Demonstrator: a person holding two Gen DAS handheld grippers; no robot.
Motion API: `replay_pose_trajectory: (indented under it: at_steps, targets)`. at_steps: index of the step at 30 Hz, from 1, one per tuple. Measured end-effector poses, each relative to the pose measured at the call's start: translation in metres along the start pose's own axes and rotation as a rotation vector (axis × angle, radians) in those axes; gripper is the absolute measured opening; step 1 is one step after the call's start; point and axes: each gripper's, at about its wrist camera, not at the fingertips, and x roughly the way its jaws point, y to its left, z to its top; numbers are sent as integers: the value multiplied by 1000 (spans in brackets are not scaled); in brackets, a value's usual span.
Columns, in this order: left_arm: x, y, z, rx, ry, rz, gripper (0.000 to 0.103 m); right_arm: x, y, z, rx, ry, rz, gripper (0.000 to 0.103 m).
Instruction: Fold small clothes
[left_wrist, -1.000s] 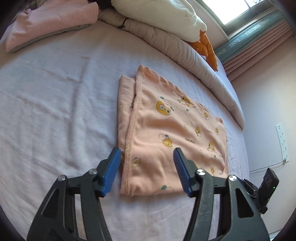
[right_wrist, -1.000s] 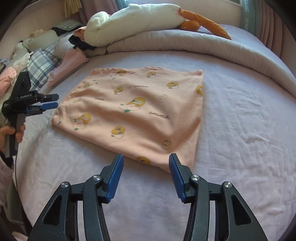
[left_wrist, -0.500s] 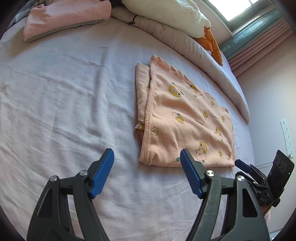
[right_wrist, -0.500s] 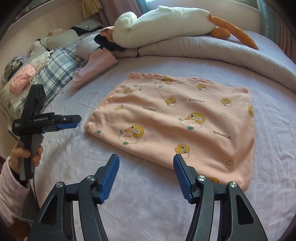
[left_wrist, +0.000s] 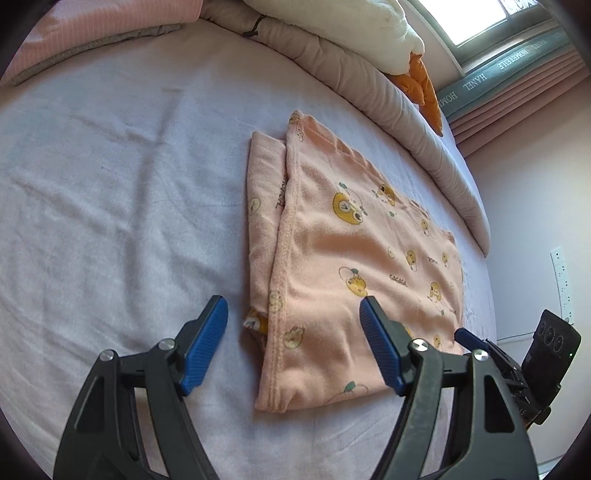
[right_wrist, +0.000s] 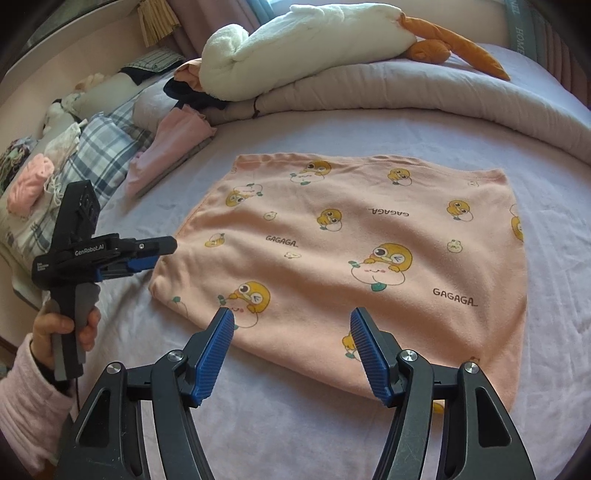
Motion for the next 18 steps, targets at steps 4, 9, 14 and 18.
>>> replay_pose_trajectory:
  at_steps: [4, 9, 14, 18]
  targets:
    - [8, -1, 10, -3, 3, -30, 74, 0, -6, 0, 12, -4, 4, 65]
    - [16, -2, 18, 2, 10, -84, 75, 0, -18, -2, 36, -10, 5, 65]
    - [23, -3, 26, -18, 12, -149, 75, 5, -28, 4, 62, -20, 19, 65]
    - [30, -6, 35, -29, 14, -162, 75, 13, -31, 20, 83, -39, 19, 65]
